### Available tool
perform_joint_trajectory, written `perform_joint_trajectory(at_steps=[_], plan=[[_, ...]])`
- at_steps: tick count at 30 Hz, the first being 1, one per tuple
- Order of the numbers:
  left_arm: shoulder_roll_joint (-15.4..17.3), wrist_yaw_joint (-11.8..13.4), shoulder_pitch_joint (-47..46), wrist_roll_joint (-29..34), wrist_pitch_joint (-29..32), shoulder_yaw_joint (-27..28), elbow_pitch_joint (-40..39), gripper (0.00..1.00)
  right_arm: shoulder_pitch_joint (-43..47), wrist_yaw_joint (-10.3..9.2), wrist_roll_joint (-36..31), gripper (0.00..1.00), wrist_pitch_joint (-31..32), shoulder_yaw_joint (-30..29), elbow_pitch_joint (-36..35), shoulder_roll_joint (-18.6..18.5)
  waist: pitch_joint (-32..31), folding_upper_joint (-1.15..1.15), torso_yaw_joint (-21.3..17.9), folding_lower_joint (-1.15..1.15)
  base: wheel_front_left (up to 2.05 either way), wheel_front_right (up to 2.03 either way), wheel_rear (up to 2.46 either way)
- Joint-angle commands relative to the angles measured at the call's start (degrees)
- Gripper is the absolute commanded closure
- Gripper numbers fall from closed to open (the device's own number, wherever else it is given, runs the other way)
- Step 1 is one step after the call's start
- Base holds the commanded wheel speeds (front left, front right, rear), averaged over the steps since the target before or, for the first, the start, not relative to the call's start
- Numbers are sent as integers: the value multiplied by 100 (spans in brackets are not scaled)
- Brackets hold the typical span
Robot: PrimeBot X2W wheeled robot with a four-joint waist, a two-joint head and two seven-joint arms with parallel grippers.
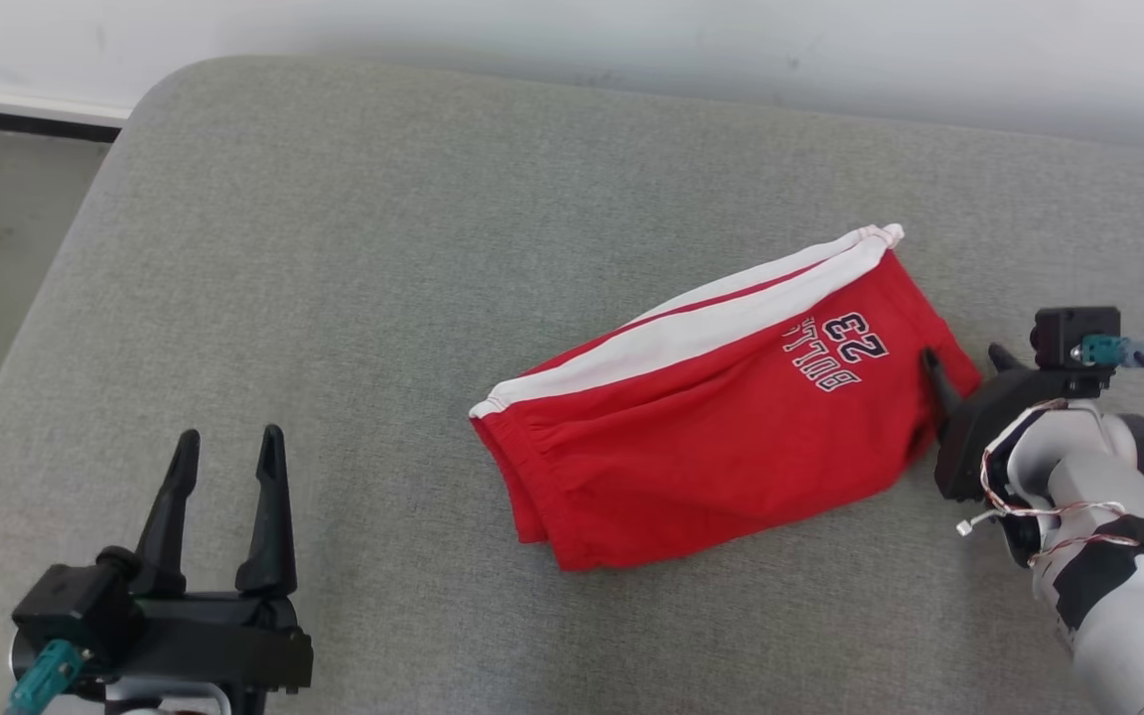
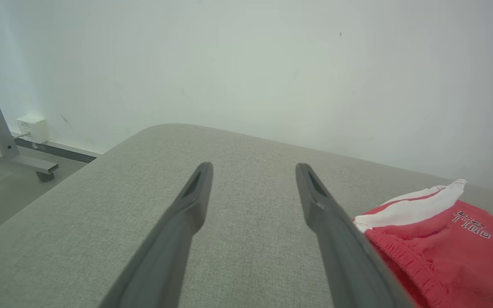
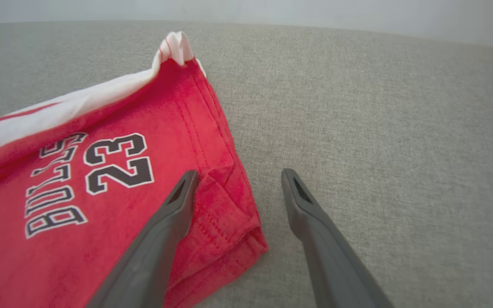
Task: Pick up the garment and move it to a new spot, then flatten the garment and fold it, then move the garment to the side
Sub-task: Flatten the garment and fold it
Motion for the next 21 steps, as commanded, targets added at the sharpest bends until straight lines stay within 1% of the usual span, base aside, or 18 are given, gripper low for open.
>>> perform_joint_trajectory(at_steps=[1,2,3,4,5,8,12,14,18,21], plan=[[-39,-9,77,70,-8,28,4,0,-9,-18,47,0,-1,5,80,40,44,0,73,0,0,0,0],[-59,-12,96,106,-8,37,5,0,-8,-18,39,0,53,21,162,64,42,0,85,0,0,0,0],[-77,-14,112,127,-8,19,-13,0,-14,-18,35,20,120,35,227,86,40,0,90,0,0,0,0],[-92,-10,130,137,-8,6,-26,0,3,-17,62,82,202,51,288,120,33,0,91,0,0,0,0],[-102,-11,159,149,-8,-10,-29,0,37,-17,113,100,265,44,335,165,12,0,85,0,0,0,0],[-111,-7,267,126,-8,-28,-55,0,164,-18,254,100,202,13,381,207,-166,0,-33,0,0,0,0],[-94,-8,462,200,-8,6,-54,0,412,-18,479,100,-9,40,245,215,-457,0,-240,0,0,0,0],[-75,-9,578,211,-8,52,-73,0,613,-18,587,100,-108,103,101,154,-625,0,-374,0,0,0,0],[-25,-9,809,306,-8,96,-48,0,1153,-18,937,100,-244,180,-225,-86,-943,0,-628,0,0,0,0],[-4,-9,916,338,-8,122,-34,0,1446,-18,1124,100,-271,211,-399,-265,-1071,0,-731,0,0,0,0]])
